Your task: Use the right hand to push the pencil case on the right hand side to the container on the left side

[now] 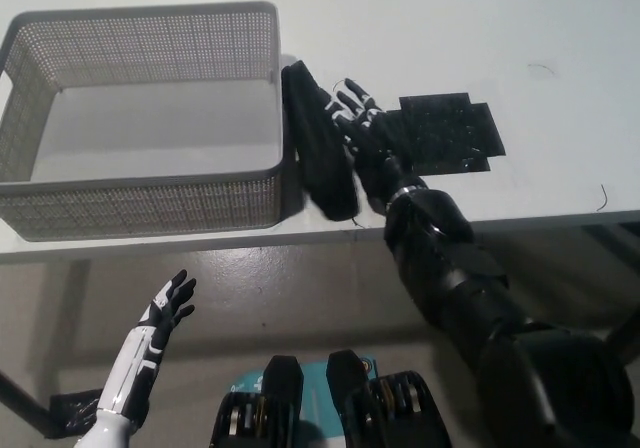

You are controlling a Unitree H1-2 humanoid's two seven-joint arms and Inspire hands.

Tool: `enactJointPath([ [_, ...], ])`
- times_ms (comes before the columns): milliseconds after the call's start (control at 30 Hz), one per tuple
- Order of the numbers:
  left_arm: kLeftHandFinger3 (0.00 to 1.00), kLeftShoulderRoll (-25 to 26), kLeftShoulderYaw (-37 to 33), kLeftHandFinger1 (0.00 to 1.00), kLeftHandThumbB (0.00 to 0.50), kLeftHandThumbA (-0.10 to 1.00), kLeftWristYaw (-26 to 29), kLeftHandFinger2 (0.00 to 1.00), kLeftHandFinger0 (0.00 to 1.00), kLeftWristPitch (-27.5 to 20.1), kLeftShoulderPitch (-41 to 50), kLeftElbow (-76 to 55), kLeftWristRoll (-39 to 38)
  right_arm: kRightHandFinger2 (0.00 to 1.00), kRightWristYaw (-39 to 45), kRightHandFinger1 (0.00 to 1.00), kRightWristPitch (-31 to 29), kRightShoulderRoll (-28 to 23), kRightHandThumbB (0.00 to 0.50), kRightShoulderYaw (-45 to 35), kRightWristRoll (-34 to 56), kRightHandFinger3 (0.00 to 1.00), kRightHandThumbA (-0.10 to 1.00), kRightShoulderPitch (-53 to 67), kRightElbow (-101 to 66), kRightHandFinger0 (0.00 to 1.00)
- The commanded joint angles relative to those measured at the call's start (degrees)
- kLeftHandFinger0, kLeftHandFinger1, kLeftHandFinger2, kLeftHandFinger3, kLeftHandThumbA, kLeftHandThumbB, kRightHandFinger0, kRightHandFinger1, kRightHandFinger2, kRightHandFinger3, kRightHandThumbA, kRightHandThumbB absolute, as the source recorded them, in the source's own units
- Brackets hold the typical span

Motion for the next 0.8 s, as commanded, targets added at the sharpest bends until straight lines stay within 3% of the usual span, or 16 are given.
enactJointPath([
  [0,1.00,1.0,-0.1,1.00,0.495,1.00,-0.8,1.00,1.00,-1.2,-0.8,-1.8,-0.6,1.00,-0.1,1.00,0.3,2.1,0.391,-0.4,0.8,1.00,1.00,-4.9,-1.8,1.00],
  [133,1.00,1.2,-0.2,1.00,0.492,1.00,-1.2,1.00,1.00,-1.7,-1.1,-1.4,-0.9,1.00,-0.7,1.00,1.4,3.3,0.364,-1.5,1.7,1.00,1.00,-6.1,-1.7,1.00],
  [333,1.00,1.1,0.0,1.00,0.499,1.00,-1.1,1.00,1.00,-1.3,-1.0,-2.1,-0.9,1.00,-0.4,1.00,2.9,5.9,0.383,-3.4,3.2,1.00,1.00,-8.5,-1.4,1.00],
  [467,1.00,1.2,0.3,1.00,0.500,1.00,-1.0,1.00,1.00,-1.1,-1.1,-2.5,-0.4,1.00,0.2,1.00,3.8,7.4,0.349,-4.8,4.7,1.00,1.00,-9.5,-1.4,1.00],
  [767,1.00,1.3,0.2,1.00,0.500,1.00,-1.6,1.00,1.00,0.2,-1.6,-3.1,-1.4,1.00,0.3,1.00,4.4,8.0,0.366,-6.3,5.5,1.00,1.00,-9.2,-1.2,1.00],
])
